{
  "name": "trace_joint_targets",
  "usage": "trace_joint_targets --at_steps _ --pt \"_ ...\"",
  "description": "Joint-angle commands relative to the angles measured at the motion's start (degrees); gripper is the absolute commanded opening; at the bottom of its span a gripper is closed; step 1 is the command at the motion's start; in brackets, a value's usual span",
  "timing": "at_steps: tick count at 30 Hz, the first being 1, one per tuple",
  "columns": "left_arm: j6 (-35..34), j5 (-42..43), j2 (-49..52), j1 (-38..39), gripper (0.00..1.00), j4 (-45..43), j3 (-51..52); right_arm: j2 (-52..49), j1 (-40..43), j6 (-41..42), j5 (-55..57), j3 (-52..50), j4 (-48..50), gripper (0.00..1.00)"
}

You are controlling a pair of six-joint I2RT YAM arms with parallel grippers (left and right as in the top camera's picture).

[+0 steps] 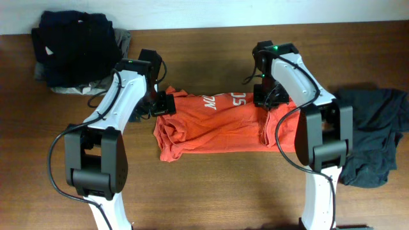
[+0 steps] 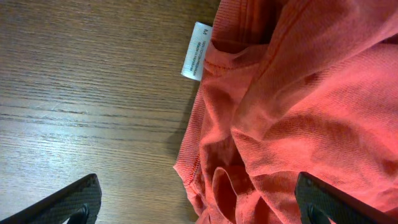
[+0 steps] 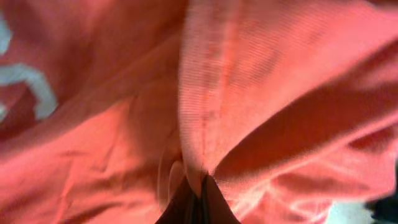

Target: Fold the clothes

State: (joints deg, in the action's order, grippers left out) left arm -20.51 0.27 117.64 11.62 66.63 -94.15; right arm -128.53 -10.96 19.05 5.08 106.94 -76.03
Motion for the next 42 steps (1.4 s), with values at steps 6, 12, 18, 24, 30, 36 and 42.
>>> trace_joint_targets --at_steps 6,12,18,24,30,36,42 --pt "0.9 0.4 0.7 -0.1 0.99 -0.2 0.5 2.8 -1.1 -5.5 -6.3 0.8 -2.2 0.04" --pt "0.9 0.4 0.7 0.0 0.99 -0.2 0.5 2.8 -1.5 -9.9 -12.6 0.8 -2.2 0.04" --pt "0.9 0.4 0.7 0.0 0.99 -0.2 0.5 2.8 -2.6 -9.8 -13.1 0.8 -2.3 0.04" --pt "0.9 0.4 0.7 0.0 0.99 -0.6 0.5 2.8 -2.6 -9.8 -13.1 0.8 -2.2 0.26" --pt "0.9 0.4 0.7 0.0 0.99 -0.6 0.5 2.8 -2.4 -9.8 -11.2 2.7 -4.0 0.99" --pt "0.9 0.4 0.7 0.0 0.99 -0.5 0.5 2.8 -0.6 -9.9 -6.4 10.9 -10.7 0.99" --pt "0.9 0.4 0.7 0.0 0.99 -0.4 0.5 2.8 6.7 -12.8 -4.5 14.7 -13.7 0.99"
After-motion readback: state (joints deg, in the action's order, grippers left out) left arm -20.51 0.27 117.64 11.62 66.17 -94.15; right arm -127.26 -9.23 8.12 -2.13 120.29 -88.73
